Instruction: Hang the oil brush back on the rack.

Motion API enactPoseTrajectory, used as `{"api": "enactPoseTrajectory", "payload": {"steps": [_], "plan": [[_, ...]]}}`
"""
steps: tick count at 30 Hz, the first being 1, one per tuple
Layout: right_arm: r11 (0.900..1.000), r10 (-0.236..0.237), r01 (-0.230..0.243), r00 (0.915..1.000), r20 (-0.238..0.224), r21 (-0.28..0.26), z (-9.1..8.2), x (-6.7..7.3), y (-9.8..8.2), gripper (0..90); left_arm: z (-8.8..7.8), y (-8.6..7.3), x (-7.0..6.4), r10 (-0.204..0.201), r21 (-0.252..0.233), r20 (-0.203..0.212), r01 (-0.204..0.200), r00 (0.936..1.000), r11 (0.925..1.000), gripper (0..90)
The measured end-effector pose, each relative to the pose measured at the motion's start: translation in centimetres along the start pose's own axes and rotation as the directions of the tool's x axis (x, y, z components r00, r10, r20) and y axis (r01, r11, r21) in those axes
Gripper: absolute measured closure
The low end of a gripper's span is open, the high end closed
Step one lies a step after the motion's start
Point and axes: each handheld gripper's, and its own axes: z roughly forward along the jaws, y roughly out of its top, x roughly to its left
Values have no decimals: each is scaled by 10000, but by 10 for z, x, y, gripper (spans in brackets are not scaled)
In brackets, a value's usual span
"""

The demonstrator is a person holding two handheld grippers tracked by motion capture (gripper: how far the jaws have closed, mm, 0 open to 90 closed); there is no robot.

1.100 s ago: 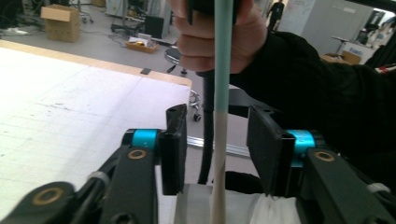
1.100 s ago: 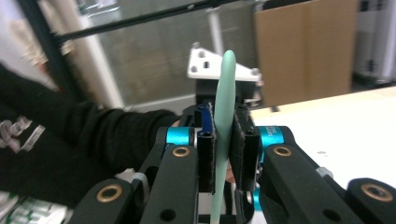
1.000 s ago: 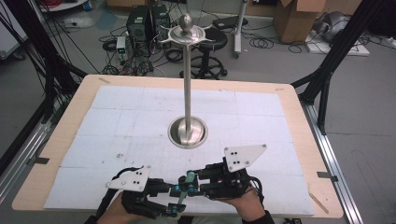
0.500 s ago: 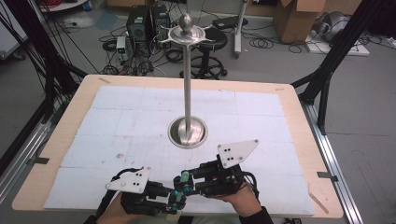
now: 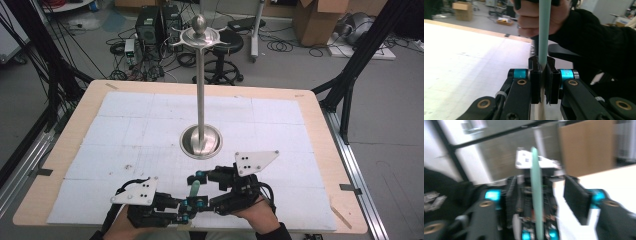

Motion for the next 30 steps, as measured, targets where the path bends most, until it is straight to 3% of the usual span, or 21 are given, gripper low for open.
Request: {"api": "enactPoseTrajectory", "payload": {"steps": [2,3,4,5,6,10,12,13,16,19,24,27,28,30], "plan": [[10000,46,-40,9973,738,-86,-2,2,-1,321,-3,1,1,-45,-143,-438,38,9990,9999,843],[9997,15,17,9924,1229,-261,-2,4,-2,270,-4,1,1,-82,-207,-782,66,9969,9998,843],[9992,40,32,9833,1817,-396,-3,6,-3,267,-6,1,2,-61,-195,-993,41,9950,9998,843],[9988,35,70,9774,2115,-489,-4,7,-3,264,-6,1,2,-99,-247,-1311,67,9913,9997,843],[9981,5,151,9673,2536,-599,-5,9,-5,259,-8,2,2,-120,-280,-1617,76,9868,9996,843],[9957,-73,441,9138,4061,-812,-7,16,-10,231,-11,2,3,-294,-490,-2512,176,9675,9986,842],[9950,-246,651,8933,4487,-751,-6,19,-12,228,-12,2,4,-307,-564,-2817,154,9590,9983,842],[9950,-276,685,8873,4604,-724,-5,20,-12,225,-12,2,4,-365,-628,-3025,183,9525,9979,842],[9947,-446,860,8563,5146,-568,-1,23,-14,218,-11,4,5,-418,-620,-3536,211,9345,9979,842],[9955,-368,783,8371,5458,-530,3,24,-14,218,-8,6,5,-430,-617,-3888,206,9203,9979,843],[9947,-414,884,8123,5817,-526,8,27,-11,255,-1,8,5,-323,-556,-4009,109,9155,9984,842],[9943,-427,925,7993,5994,-525,10,29,-9,301,5,9,3,-300,-513,-4163,95,9087,9986,842],[9939,-488,989,7900,6112,-485,11,29,-8,318,7,10,3,-303,-508,-4231,97,9056,9987,842],[9944,-490,967,7812,6224,-430,14,30,-7,344,11,11,2,-270,-485,-4354,65,8999,9988,842]]}}
